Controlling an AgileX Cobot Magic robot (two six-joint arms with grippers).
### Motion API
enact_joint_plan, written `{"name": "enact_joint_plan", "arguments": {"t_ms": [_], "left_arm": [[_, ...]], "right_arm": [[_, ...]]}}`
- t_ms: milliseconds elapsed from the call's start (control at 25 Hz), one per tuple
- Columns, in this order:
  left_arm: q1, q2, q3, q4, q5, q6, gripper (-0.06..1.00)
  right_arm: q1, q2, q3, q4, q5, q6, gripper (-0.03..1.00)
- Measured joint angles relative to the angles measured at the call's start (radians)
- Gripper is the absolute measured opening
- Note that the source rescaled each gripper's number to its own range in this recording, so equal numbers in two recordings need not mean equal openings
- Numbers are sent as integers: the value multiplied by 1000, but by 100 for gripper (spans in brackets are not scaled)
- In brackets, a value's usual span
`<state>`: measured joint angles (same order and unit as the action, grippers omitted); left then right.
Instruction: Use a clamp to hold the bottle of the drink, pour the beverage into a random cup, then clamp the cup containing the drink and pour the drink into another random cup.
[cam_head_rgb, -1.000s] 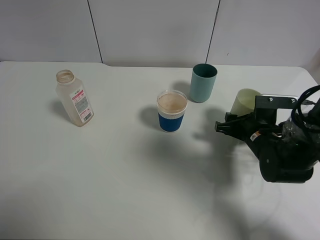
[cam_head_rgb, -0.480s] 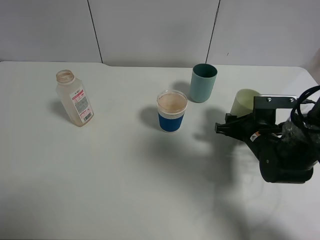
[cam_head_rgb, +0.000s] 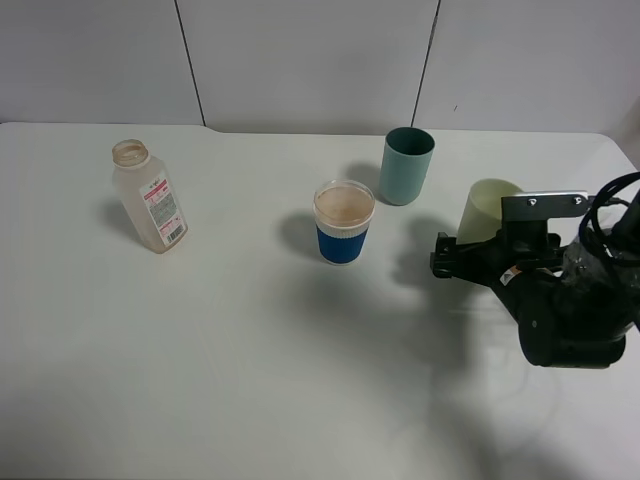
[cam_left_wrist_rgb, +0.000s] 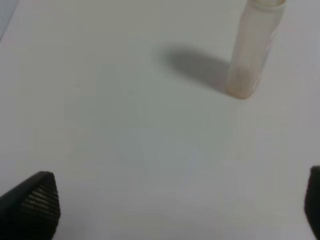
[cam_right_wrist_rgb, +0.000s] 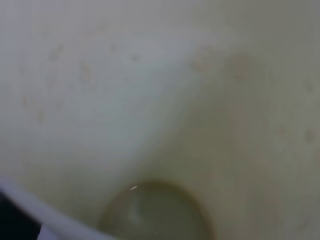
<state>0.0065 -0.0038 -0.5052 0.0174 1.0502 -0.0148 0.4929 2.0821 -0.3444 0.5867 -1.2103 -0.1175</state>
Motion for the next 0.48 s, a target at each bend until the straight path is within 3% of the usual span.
{"name": "enact_joint_plan", "arguments": {"t_ms": [360, 480], "left_arm": [[0, 0, 0, 0, 0, 0, 99], [0, 0, 0, 0, 0, 0, 99]], "right_arm": [[0, -187, 0, 4, 144, -20, 100], [0, -295, 1, 17, 216, -75, 100]]}}
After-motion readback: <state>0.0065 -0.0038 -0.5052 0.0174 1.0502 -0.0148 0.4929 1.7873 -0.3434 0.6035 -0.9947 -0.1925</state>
